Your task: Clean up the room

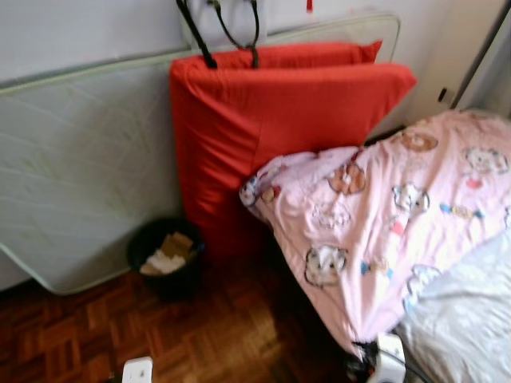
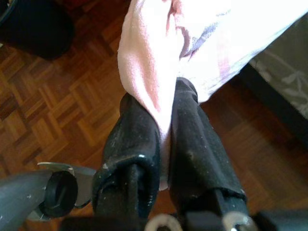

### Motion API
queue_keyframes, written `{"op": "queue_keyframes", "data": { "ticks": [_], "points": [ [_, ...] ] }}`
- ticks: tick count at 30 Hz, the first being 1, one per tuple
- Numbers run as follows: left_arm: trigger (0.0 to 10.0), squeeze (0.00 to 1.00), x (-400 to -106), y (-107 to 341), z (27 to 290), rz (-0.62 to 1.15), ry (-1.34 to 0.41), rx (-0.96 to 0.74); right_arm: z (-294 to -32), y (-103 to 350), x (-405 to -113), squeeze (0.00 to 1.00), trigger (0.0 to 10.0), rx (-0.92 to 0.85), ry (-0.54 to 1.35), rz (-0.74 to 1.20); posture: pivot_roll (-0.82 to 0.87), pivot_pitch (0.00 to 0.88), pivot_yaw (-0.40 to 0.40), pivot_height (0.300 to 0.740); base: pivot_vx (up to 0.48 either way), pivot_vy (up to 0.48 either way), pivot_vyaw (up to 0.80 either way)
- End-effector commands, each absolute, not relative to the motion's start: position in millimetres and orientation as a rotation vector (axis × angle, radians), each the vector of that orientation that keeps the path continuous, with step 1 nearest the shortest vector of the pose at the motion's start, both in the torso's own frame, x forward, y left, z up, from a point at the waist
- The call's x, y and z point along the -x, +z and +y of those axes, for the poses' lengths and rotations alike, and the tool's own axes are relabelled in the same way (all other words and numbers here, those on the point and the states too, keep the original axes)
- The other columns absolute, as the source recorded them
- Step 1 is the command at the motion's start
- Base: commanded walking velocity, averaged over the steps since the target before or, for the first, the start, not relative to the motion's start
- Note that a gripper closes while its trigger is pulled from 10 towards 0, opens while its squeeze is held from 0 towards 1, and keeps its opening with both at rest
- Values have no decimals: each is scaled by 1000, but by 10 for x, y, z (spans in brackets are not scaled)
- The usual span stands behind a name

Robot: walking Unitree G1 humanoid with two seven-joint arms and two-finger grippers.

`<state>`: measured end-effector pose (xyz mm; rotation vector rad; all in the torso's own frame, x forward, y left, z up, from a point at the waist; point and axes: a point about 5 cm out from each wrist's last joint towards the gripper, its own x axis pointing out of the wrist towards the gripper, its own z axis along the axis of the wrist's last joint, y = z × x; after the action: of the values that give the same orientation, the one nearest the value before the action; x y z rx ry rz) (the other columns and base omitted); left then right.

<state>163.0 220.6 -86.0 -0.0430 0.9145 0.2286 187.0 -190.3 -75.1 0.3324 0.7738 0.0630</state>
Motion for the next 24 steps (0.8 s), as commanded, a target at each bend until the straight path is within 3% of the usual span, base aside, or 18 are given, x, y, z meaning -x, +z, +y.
{"op": "queue_keyframes", "data": {
  "ticks": [1, 11, 12, 14, 15, 24],
  "points": [
    [10000, 0, -1662, -847, 2196, 907, 223, 34, -1917, -793, -1793, 0, 10000, -303, 64, 814, 23, 0, -18, 740, 0, 0, 0],
    [10000, 0, -1683, -844, 2169, 904, 216, 24, -1954, -798, -1788, 0, 10000, -254, 48, 832, 22, 0, -19, 740, 0, 0, 0],
    [10000, 0, -1683, -843, 2170, 904, 216, 24, -1951, -797, -1789, 506, 10000, -259, 47, 830, 23, 0, -19, 740, 0, 0, 0],
    [10000, 0, -1684, -843, 2171, 904, 217, 24, -1949, -796, -1790, 506, 10000, -263, 47, 829, 23, 0, -19, 740, 0, 0, 0],
    [10000, 0, -1685, -843, 2170, 905, 216, 22, -1946, -796, -1792, 776, 10000, -260, 50, 829, 23, 0, -18, 740, 0, 0, 0],
    [10000, 0, -1688, -846, 2151, 907, 206, 12, -1926, -797, -1792, 753, 10000, -266, 70, 834, 25, 0, -17, 740, 0, 0, 0]
  ]
}}
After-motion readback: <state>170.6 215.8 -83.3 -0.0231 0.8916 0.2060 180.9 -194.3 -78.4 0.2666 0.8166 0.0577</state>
